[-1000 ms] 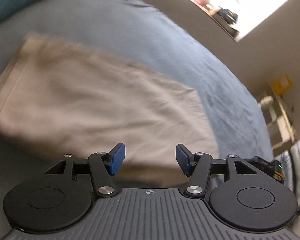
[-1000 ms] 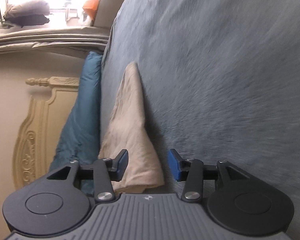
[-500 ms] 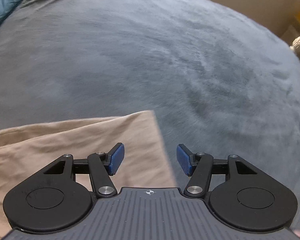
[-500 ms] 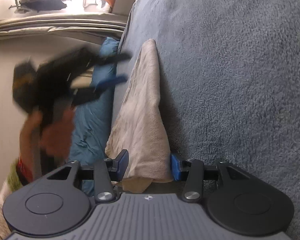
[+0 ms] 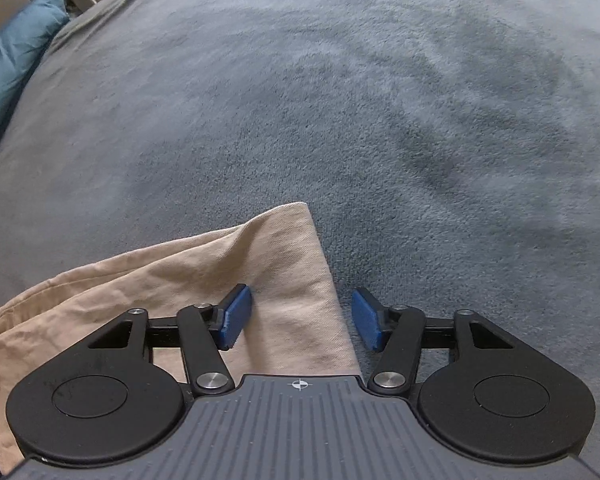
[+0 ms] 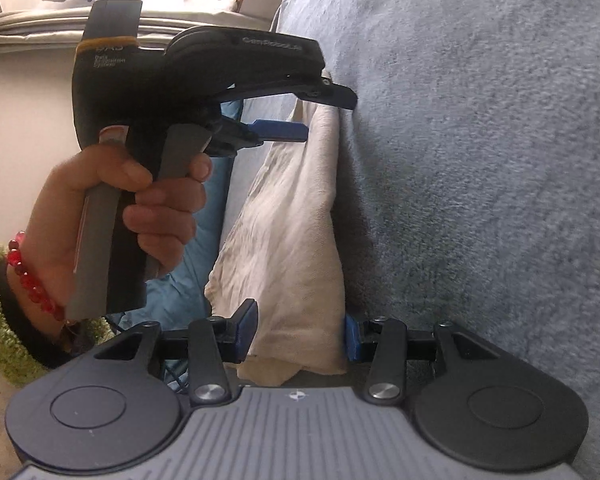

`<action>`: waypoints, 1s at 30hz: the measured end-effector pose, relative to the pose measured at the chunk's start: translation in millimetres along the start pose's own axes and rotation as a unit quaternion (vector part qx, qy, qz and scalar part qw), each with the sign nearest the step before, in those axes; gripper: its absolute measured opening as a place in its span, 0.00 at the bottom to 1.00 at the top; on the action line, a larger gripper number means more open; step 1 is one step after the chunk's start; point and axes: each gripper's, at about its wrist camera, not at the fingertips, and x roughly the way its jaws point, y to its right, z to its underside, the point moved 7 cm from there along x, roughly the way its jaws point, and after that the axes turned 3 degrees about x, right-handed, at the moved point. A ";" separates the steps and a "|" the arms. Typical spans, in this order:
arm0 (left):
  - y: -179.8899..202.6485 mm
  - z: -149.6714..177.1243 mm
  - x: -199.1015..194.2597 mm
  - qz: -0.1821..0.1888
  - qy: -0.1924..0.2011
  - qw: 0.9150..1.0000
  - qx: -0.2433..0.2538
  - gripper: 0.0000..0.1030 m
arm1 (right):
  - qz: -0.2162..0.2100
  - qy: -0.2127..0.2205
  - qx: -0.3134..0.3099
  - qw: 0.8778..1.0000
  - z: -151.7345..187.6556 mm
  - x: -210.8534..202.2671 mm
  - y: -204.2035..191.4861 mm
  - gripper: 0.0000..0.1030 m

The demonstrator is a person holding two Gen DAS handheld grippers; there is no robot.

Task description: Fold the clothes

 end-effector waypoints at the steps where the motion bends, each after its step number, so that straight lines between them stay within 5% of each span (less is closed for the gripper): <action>1: -1.4 2.4 -1.1 -0.004 0.005 1.000 0.003 0.46 | 0.005 0.002 -0.005 1.000 -0.1 -0.1 -0.5 0.37; 3: -4.2 5.5 -3.3 -0.005 0.012 1.000 0.008 0.38 | 0.015 0.008 -0.014 1.000 -2.8 -5.5 2.2 0.22; 11: -17.0 9.8 -24.2 0.022 0.033 0.999 -0.024 0.07 | 0.028 0.040 -0.046 0.998 2.6 -11.5 -15.6 0.14; 22: 10.2 21.4 -78.6 0.071 0.097 0.992 -0.037 0.05 | 0.030 0.077 -0.077 0.994 24.0 -56.8 -38.3 0.11; 30: 108.8 30.2 -96.0 0.172 0.083 0.982 0.015 0.05 | 0.077 0.128 -0.035 0.988 39.7 -151.1 -13.5 0.11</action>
